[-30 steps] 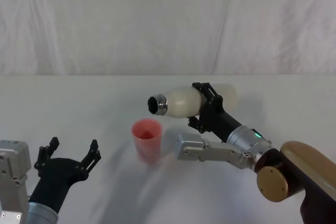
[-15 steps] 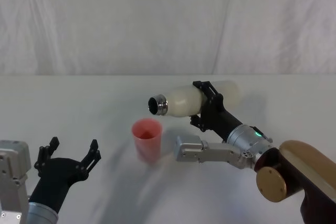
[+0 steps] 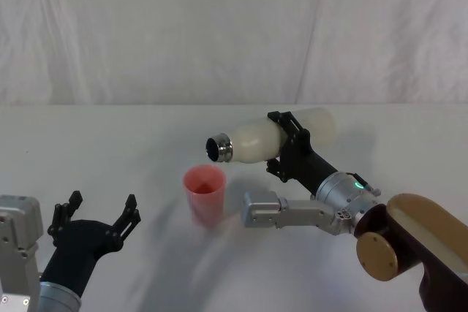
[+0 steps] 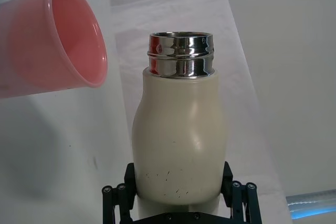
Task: Grasp the thermos with one hand and pour water into the cup lid.
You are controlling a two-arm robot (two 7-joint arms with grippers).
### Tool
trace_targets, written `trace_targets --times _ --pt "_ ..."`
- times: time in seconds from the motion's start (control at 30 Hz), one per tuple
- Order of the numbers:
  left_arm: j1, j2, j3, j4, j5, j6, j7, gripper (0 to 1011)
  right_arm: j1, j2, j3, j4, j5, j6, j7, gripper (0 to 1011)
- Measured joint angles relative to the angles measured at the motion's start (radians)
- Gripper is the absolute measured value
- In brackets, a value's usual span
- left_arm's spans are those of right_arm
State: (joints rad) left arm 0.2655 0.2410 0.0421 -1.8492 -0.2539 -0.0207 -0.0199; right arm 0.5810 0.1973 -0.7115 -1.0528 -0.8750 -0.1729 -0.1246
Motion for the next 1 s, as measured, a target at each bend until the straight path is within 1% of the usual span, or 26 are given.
trace_targets --times 0.57,1.0 --pt "0.000 0.000 0.000 0.000 0.000 0.000 0.000 1001 0.018 -0.002 -0.012 0.014 -0.026 0.025 -0.003 950" --pt "0.000 0.000 0.000 0.000 0.000 0.000 0.000 1001 0.027 0.004 -0.025 0.016 -0.050 0.036 -0.010 950"
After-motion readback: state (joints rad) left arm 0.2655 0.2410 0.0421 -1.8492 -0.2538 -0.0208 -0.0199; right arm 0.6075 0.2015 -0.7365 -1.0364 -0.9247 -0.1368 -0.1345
